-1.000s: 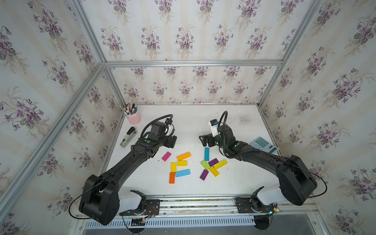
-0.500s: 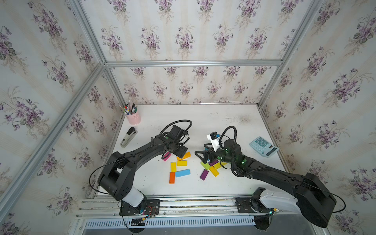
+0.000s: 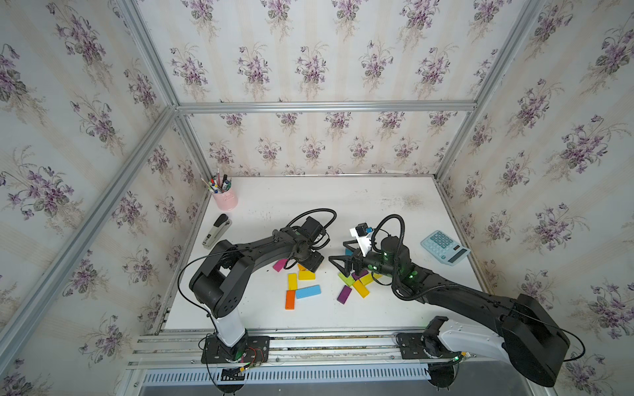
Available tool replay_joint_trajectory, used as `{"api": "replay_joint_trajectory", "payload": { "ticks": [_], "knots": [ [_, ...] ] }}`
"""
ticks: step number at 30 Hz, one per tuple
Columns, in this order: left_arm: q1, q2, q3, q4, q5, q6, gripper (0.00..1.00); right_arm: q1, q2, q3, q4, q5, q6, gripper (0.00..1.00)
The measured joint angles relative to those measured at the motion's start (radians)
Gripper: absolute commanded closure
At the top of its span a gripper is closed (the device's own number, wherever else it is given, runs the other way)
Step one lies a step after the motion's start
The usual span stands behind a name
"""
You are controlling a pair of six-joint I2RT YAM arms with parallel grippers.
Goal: Assemble the letter t with building blocks
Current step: Pick up the building block from the center of the board.
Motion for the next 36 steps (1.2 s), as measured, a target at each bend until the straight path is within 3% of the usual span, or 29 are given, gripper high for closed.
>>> {"api": "replay_joint_trajectory", "payload": {
  "ticks": [10, 22, 36],
  "knots": [
    [0.000, 0.053, 0.041, -0.021, -0.034, -0.019, 0.26, 0.000, 0.001, 0.014, -0.020, 0.003, -0.002, 0.00],
    [0.000, 0.103, 0.080, -0.067, -0.043, -0.034, 0.39, 0.000, 0.022, 0.036, -0.055, 0.023, -0.012, 0.00],
    [0.032, 0.134, 0.127, -0.106, -0.050, -0.049, 0.63, 0.000, 0.034, 0.048, -0.079, 0.032, -0.027, 0.00]
  ]
}}
